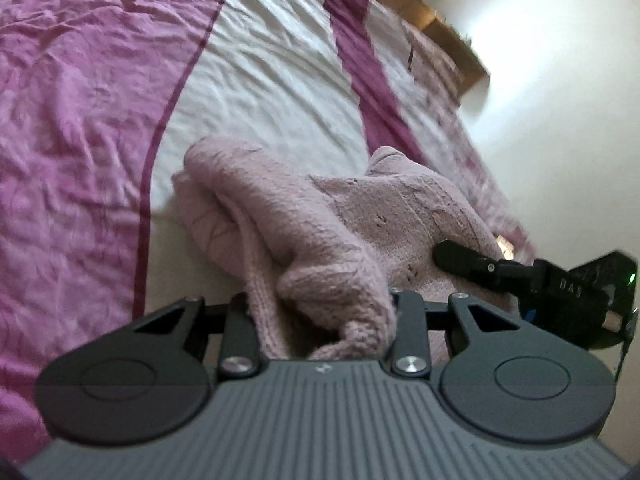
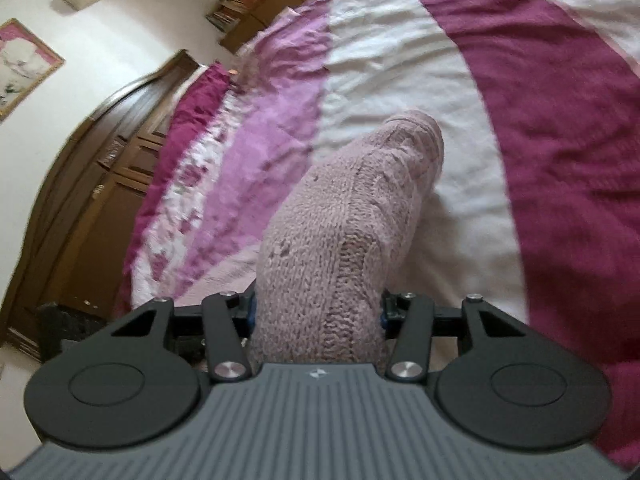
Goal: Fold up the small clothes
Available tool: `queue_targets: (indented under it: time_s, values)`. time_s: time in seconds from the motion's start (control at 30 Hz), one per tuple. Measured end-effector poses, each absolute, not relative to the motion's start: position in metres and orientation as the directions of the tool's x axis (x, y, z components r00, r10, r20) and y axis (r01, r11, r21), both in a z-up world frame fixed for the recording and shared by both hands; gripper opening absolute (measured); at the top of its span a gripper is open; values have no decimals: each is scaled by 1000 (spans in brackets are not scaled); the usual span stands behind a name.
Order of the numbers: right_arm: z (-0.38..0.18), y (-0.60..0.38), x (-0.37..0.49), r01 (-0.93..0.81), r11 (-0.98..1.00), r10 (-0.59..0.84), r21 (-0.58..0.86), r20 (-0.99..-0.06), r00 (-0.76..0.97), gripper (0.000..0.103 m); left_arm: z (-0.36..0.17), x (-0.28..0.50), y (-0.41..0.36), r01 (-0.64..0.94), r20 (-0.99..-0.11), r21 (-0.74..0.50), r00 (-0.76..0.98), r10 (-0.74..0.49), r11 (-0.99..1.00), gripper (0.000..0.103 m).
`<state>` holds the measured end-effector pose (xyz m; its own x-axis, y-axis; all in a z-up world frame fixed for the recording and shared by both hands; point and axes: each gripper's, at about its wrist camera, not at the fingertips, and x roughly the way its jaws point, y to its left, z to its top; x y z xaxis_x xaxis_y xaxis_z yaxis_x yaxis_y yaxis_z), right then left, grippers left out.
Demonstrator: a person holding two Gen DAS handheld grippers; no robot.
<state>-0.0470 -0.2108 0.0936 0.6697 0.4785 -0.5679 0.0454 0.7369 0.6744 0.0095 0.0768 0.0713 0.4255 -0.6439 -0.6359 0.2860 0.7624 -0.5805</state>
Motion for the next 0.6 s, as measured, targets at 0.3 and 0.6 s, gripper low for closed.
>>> queue_targets:
  time_s: [0.3,0.6]
  values:
    - [25,-218,-65,157,771,429,617,-686,588,61,24,-12,68,290,-758,-431,397,-517,855,47]
    - [23,-218,-79,147,788,404,598,-683,609,77,31,-20,74,291,-777,-365,427,-462,884,61]
